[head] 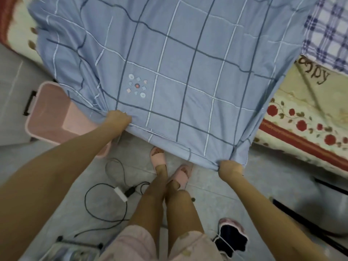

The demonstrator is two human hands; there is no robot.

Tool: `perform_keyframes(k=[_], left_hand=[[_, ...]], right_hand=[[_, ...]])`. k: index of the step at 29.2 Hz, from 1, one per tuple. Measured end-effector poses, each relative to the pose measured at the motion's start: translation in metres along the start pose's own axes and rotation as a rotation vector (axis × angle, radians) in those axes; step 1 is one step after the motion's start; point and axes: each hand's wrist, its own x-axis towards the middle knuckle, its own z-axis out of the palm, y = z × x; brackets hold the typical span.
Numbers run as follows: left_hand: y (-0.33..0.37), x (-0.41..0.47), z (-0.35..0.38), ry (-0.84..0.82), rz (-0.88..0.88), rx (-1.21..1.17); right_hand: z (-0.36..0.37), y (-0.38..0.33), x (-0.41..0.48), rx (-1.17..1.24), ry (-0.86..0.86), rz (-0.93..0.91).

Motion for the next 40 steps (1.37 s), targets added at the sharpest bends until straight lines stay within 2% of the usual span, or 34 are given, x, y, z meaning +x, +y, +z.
perform_keyframes(k=[5, 13, 16, 18, 21, 23, 25, 26, 28, 30, 32, 33, 34, 36, 38, 40], left_hand=[[0.017, -0.003, 0.012, -0.141, 0.033, 0.015], [0.071, -0.021, 0.042, -0.271, 0.066, 0.011], [0.080, -0.026, 0.051, -0.265, 0.077, 0.035], [0.082, -0.029, 0.057, -0.344, 0.086, 0.076], [0.092, -0.029, 0.054, -0.603, 0.143, 0.050], [0.105, -0.022, 0.043, -0.554, 0.184, 0.003], [0.118, -0.013, 0.027, -0.339, 0.205, -0.037], [0.123, -0.008, 0.018, -0.228, 0.201, -0.093], [0.132, 0.007, -0.007, -0.070, 0.175, -0.266], [0.140, 0.027, -0.038, 0.032, 0.141, -0.397], [0.146, 0.050, -0.066, 0.121, 0.107, -0.529], [0.148, 0.062, -0.078, 0.175, 0.093, -0.596], [0.150, 0.071, -0.090, 0.219, 0.085, -0.665], [0.155, 0.088, -0.113, 0.222, 0.049, -0.791], [0.164, 0.112, -0.136, 0.121, -0.017, -0.877], [0.173, 0.128, -0.152, 0.019, -0.104, -0.938]], right_hand=[[0.029, 0.005, 0.006, 0.050, -0.012, -0.035], [0.090, 0.015, -0.006, 0.049, -0.119, -0.115], [0.112, 0.013, -0.007, 0.100, -0.155, -0.114], [0.120, 0.021, -0.007, 0.231, -0.275, -0.038], [0.130, 0.046, -0.010, 0.505, -0.431, 0.189], [0.134, 0.067, -0.005, 0.609, -0.478, 0.211], [0.126, 0.080, 0.010, 0.764, -0.432, 0.318], [0.116, 0.086, 0.018, 0.889, -0.342, 0.398], [0.083, 0.095, 0.035, 1.079, 0.025, 0.443], [0.047, 0.102, 0.055, 1.195, 0.383, 0.347], [0.016, 0.110, 0.076, 1.361, 0.633, 0.364], [0.002, 0.115, 0.089, 1.478, 0.702, 0.392], [-0.010, 0.120, 0.099, 1.568, 0.730, 0.410], [-0.025, 0.135, 0.119, 1.625, 0.641, 0.510], [-0.033, 0.155, 0.143, 1.628, 0.537, 0.629], [-0.036, 0.169, 0.158, 1.662, 0.487, 0.577]])
